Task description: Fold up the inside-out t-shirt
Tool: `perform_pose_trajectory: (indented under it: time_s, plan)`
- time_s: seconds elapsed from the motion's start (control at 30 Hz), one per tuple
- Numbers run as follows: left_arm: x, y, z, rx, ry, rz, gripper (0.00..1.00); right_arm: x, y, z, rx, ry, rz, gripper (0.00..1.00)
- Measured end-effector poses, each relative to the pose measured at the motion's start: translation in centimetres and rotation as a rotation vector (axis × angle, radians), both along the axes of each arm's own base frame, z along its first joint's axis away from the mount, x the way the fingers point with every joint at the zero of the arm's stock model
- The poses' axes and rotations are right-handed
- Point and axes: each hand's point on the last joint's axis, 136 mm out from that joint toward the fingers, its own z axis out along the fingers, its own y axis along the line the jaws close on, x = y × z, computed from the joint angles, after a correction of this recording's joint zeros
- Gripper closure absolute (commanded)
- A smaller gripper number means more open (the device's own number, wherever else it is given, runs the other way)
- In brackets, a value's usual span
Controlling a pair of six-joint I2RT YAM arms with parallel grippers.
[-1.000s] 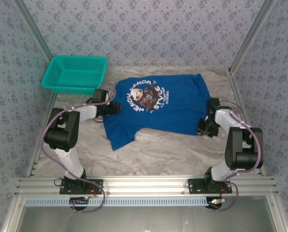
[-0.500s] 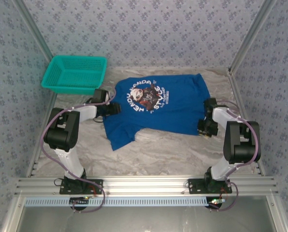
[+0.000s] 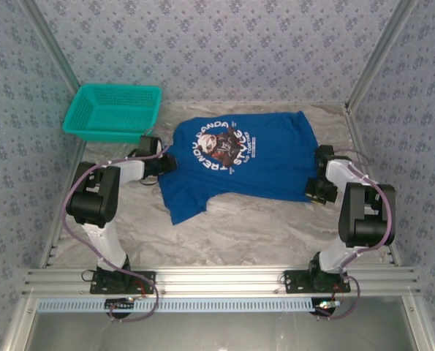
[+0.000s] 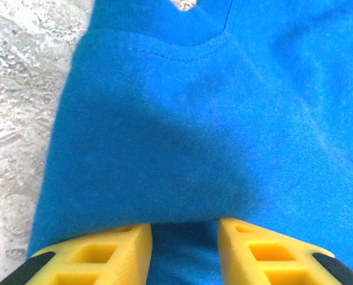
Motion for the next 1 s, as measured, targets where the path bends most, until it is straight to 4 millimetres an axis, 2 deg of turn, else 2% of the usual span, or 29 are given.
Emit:
perform_pose_trajectory:
  time_s: [0.33,0.47,0.57,0.67,0.77,0.87,1.0]
  plan:
    - [0.2,0.0,0.0,-0.005,-0.003,0.007,0.68,-0.8,-3.2,0.3,-0.122,0.042,-0.053,0.82]
    - [0.2,0.0,0.0,-0.005,-0.003,0.007,0.67,-0.8,-3.3,0.2,-0.12,0.044,-0.059,0.81]
    - [0.2,0.0,0.0,-0.005,-0.004,0.006,0.66,-0.5,-1.9,0.6,-0.075,0.013,-0.041,0.74]
    - [0.2,0.0,0.0,-0.006,-0.006,0.005,0.65,-0.8,0.5,1.9,0.001,-0.065,-0.009,0.64]
    - [0.2,-0.1,0.1,-0.008,-0.008,0.004,0.65,-1.5,2.8,3.2,0.088,-0.14,0.024,0.61]
    - [0.2,-0.1,0.1,-0.011,-0.008,0.003,0.64,-1.8,3.7,2.5,0.131,-0.132,0.035,0.63]
    - [0.2,-0.1,0.1,-0.012,-0.008,0.002,0.64,-2.0,3.6,0.6,0.146,-0.08,0.024,0.69]
